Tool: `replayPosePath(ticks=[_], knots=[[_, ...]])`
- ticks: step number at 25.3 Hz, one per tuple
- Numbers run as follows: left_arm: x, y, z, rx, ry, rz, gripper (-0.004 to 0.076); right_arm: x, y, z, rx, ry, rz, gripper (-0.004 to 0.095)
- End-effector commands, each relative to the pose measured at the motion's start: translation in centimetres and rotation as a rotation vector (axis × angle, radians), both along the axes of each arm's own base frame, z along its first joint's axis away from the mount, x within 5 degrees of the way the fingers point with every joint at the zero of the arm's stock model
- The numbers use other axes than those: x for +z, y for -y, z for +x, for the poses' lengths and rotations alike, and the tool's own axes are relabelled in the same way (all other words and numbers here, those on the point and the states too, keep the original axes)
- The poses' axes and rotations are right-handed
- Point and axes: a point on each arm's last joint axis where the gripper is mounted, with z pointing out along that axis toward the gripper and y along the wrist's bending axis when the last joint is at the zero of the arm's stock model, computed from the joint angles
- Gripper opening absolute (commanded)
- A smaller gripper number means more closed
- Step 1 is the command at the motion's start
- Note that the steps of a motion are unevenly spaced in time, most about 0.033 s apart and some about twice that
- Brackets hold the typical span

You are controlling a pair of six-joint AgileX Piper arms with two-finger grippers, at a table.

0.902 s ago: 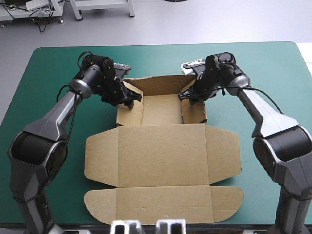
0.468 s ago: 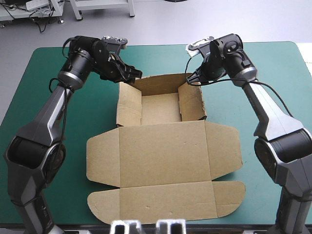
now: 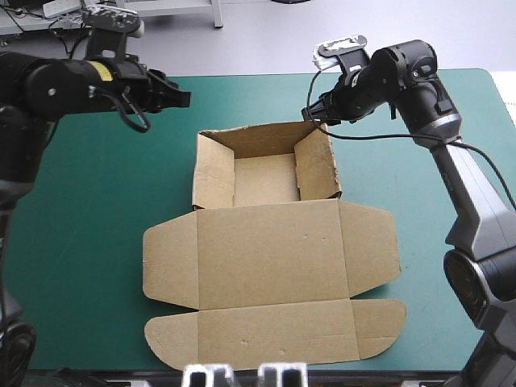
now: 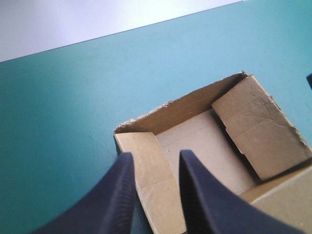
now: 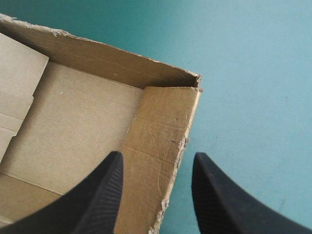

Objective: Fold the box

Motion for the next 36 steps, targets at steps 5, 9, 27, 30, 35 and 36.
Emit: replayPosePath(ticks=[5,9,27,30,35,36], knots=[[0.1,-2.8,-8.0,-0.038,0.019,0.054,0.0103,-1.3,0.5,-0.3,-0.021,-0.051,-0.036,0.0412],[-4.0,-4.2,-11.4,-0.031,-0.017,0.095,0.0096,-5.4,-0.4,1.9,-0.019,-0.153,-0.068,0.0412],[-13.1,-6.8,-15.7,0.021,-0.041,0.216,0.0096,-5.9,5.7,4.1,-0.146,-0.091,-0.334,-0.0008],[-13.1,-7.0,-15.6,0.029,-0.036,0.232,0.0096,-4.2,10.4,3.8,-0.257,-0.072,-0.322,-0.0008],[-13.1,-7.0,-15.6,0.029,-0.036,0.232,0.0096,-3.0,19.6,2.3,-0.464,-0.086,-0.326,-0.0008],[-13.1,-7.0,-15.6,0.029,-0.034,0.231,0.0096,-3.4,21.5,1.9,-0.505,-0.108,-0.332,-0.0008]])
